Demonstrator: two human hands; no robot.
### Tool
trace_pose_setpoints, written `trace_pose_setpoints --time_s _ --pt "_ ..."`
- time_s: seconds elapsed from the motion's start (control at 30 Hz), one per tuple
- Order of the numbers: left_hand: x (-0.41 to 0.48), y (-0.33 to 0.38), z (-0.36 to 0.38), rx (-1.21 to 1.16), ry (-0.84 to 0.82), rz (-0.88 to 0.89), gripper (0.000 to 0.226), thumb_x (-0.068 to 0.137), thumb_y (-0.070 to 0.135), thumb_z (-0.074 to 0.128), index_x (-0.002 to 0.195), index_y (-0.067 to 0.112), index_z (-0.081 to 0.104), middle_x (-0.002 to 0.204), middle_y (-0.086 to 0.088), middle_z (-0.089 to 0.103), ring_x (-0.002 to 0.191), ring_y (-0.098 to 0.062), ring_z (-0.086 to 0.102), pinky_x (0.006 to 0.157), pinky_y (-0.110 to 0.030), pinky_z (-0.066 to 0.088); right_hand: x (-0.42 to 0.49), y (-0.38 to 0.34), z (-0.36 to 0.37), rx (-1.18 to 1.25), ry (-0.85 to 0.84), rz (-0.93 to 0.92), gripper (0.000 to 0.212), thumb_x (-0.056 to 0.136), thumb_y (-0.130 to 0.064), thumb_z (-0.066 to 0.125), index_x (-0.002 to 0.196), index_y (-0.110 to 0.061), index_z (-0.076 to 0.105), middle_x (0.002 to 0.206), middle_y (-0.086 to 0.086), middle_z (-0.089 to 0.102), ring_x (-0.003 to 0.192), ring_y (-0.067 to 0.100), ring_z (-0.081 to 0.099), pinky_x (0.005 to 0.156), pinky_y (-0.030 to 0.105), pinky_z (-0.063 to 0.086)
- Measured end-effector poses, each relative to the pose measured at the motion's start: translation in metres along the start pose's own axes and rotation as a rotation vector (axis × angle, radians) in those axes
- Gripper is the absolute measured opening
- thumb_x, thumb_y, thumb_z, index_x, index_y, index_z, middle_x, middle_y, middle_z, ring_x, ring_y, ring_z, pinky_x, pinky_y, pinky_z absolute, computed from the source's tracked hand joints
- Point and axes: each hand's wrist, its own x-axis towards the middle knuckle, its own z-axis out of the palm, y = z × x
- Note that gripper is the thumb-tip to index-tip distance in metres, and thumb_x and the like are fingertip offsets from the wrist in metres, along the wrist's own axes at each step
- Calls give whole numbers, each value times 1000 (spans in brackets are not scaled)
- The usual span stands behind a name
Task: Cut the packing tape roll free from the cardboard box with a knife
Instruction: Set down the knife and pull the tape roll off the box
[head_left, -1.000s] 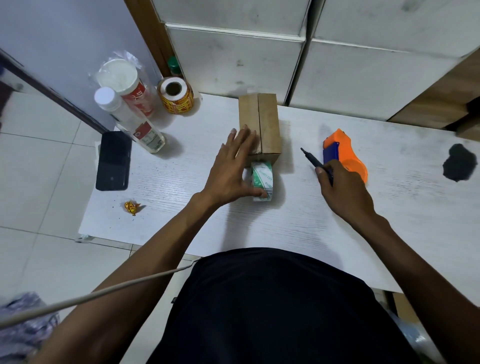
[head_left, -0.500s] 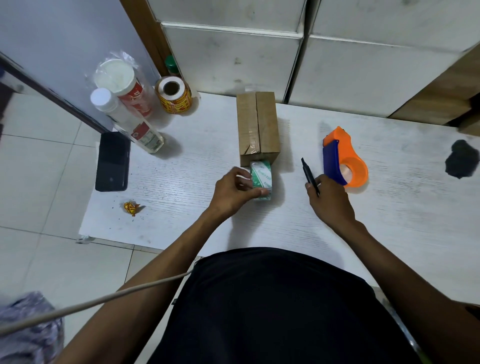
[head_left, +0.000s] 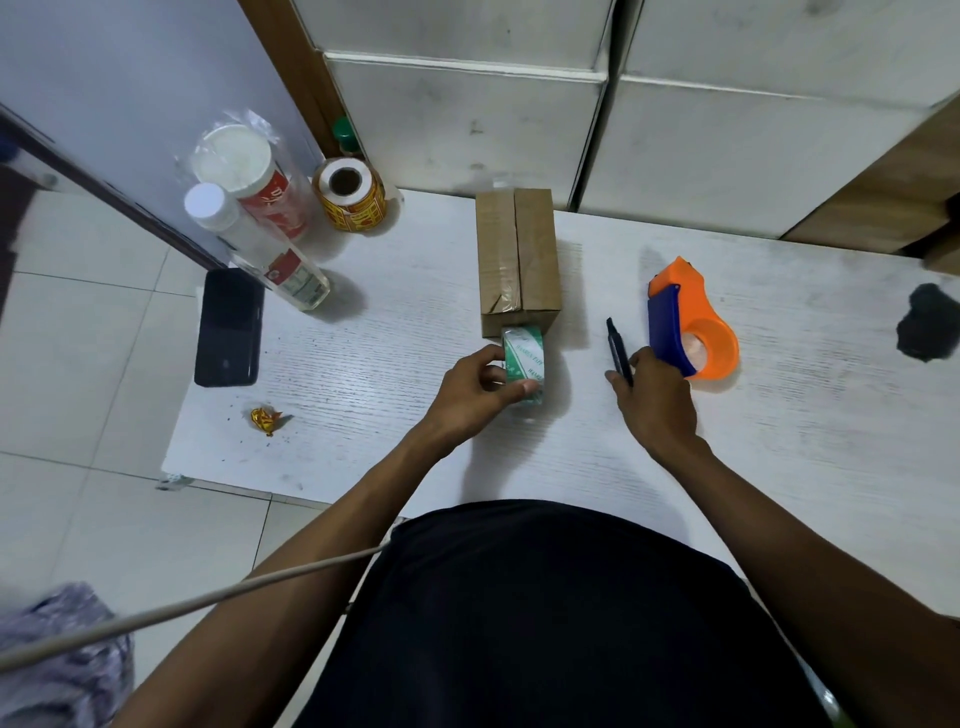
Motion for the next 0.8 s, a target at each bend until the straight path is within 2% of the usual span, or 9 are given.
trace_pose_setpoints --time_s 0.2,0.43,0.57,0.7,0.8 --pt "3 -2 -1 11 -13 -5 35 85 29 79 118 20 68 101 -1 79 96 -16 75 90 -34 57 21 -13 0 22 41 -9 27 101 -22 52 99 4 59 88 21 69 78 34 66 57 31 40" --pt "5 -6 -1 10 -8 5 34 84 33 79 115 23 69 101 0 79 97 -16 75 94 -40 57 17 -25 -21 397 97 -81 17 104 -15 43 108 -1 52 86 18 64 74 32 62 57 37 44" --pt "4 -6 -1 6 -5 12 34 84 32 79 114 22 69 102 1 79 98 -15 74 95 -41 57 17 -36 -41 560 105 -68 20 104 -16 40 105 -3 55 89 12 63 76 29 62 69 44 53" --pt "4 -6 -1 5 -8 11 32 85 32 80 114 22 70 103 2 80 97 -13 75 95 -42 58 27 -34 -39 482 27 31 28 103 -13 39 98 3 61 83 14 61 70 24 52 61 32 38" --pt "3 -5 0 -1 -5 11 32 85 31 79 114 20 70 103 2 79 96 -13 75 95 -41 58 25 -23 -18 374 -96 135 29 103 -19 45 85 0 58 72 9 57 68 23 52 57 29 36"
